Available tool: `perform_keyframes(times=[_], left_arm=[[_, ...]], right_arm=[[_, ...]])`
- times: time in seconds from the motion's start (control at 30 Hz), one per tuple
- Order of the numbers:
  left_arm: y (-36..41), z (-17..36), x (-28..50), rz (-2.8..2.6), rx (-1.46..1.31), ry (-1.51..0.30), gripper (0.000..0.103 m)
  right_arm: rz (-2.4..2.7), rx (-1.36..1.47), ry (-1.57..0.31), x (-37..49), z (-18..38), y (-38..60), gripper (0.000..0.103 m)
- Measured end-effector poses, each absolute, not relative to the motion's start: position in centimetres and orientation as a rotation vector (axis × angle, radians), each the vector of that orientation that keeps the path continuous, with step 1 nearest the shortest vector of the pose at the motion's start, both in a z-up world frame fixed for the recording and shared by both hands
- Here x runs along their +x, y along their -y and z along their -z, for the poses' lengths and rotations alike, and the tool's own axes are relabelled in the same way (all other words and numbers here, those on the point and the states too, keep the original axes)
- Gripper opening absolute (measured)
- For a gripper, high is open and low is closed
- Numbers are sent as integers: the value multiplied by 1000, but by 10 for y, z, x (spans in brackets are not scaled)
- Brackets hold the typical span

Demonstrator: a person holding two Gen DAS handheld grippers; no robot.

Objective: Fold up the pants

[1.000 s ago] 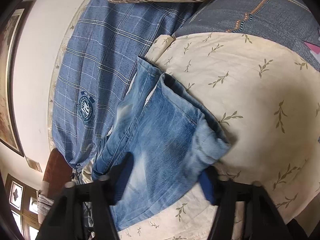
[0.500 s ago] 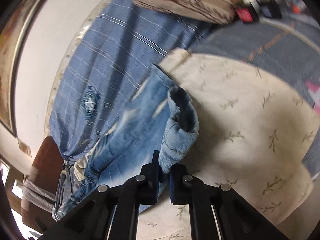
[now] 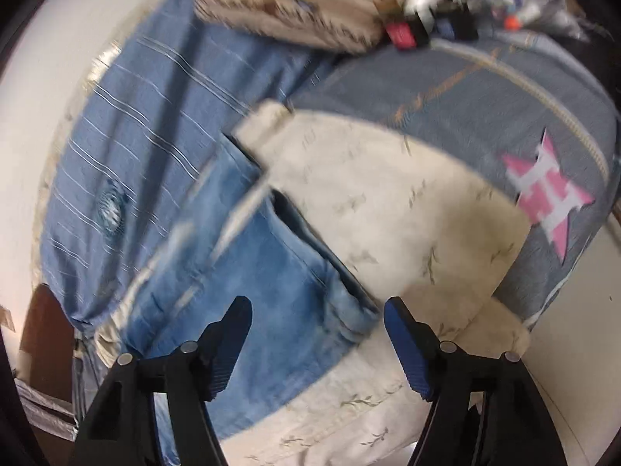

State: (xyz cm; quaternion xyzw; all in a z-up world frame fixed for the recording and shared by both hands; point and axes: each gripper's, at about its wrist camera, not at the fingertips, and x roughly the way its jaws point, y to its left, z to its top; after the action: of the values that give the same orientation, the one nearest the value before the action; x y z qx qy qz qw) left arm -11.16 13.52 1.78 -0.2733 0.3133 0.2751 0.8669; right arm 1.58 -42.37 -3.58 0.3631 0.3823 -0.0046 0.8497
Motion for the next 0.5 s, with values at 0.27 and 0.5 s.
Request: perform_keyframes(times=[0.27, 0.5], left_arm=[[-102, -30, -82, -387, -446, -605, 84], [-123, 55, -51, -466, -529, -914, 92]], right_arm=[[-252, 845, -802, 33, 42, 402, 75], [-124, 860, -871, 36, 61, 416, 75]])
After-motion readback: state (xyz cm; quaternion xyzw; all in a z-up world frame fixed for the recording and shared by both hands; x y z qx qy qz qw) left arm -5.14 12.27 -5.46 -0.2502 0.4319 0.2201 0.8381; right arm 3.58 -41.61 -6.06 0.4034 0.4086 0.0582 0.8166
